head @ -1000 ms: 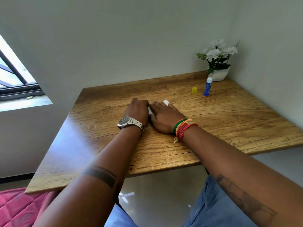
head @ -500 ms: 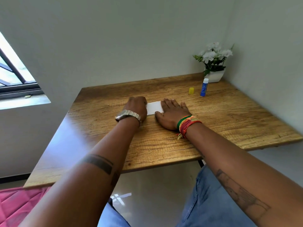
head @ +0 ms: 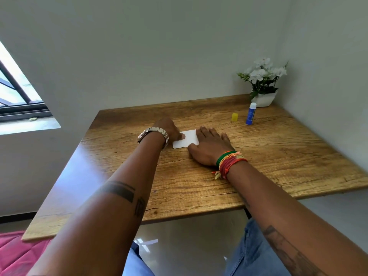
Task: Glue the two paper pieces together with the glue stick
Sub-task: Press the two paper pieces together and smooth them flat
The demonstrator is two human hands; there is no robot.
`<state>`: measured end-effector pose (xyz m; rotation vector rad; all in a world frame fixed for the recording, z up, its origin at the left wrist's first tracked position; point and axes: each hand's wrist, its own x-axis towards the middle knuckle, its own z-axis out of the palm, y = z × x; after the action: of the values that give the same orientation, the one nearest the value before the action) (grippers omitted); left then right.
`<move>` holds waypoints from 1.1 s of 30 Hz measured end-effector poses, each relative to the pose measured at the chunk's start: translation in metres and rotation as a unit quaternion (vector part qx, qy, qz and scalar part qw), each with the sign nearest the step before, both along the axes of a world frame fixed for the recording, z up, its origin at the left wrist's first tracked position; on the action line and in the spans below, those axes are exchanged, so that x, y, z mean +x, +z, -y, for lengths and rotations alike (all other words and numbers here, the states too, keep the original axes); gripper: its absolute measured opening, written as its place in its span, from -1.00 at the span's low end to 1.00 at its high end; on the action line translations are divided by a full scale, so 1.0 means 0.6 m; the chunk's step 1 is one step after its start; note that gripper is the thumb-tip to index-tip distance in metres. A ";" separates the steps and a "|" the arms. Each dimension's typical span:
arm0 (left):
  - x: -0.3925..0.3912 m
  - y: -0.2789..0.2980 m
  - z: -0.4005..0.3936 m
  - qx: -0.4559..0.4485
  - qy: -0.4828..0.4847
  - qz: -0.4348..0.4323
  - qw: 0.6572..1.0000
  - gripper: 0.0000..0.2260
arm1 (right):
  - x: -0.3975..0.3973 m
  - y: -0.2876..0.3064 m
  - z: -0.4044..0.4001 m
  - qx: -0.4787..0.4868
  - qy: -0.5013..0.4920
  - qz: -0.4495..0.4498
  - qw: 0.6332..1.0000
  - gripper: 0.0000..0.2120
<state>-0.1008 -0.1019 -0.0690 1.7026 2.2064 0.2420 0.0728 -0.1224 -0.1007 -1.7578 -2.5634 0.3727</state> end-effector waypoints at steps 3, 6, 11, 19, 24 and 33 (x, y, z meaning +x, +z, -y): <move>0.002 0.005 -0.004 -0.010 -0.008 -0.013 1.000 -0.66 | 0.000 0.005 -0.003 0.005 0.002 -0.001 1.000 -0.24; 0.010 0.014 -0.002 -0.003 0.003 -0.025 1.000 -0.61 | 0.000 0.007 -0.004 0.002 0.006 0.009 1.000 -0.25; 0.038 -0.024 0.042 0.109 -0.085 -0.168 0.976 -0.66 | 0.000 0.002 -0.003 0.011 0.012 0.020 1.000 -0.26; 0.039 -0.080 0.080 0.028 -0.034 -0.118 0.992 -0.37 | 0.006 -0.012 -0.001 0.024 0.004 0.009 1.000 -0.27; 0.047 -0.077 0.094 0.008 0.056 -0.102 0.993 -0.24 | 0.004 -0.012 -0.001 0.017 -0.001 0.004 1.000 -0.26; 0.042 -0.076 0.111 0.109 0.002 -0.059 0.992 -0.59 | 0.004 -0.012 -0.007 0.005 0.004 -0.009 1.000 -0.29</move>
<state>-0.0758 -0.1684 -0.1146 1.8690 2.3422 0.4069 0.0754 -0.1181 -0.1076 -1.7332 -2.5573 0.3728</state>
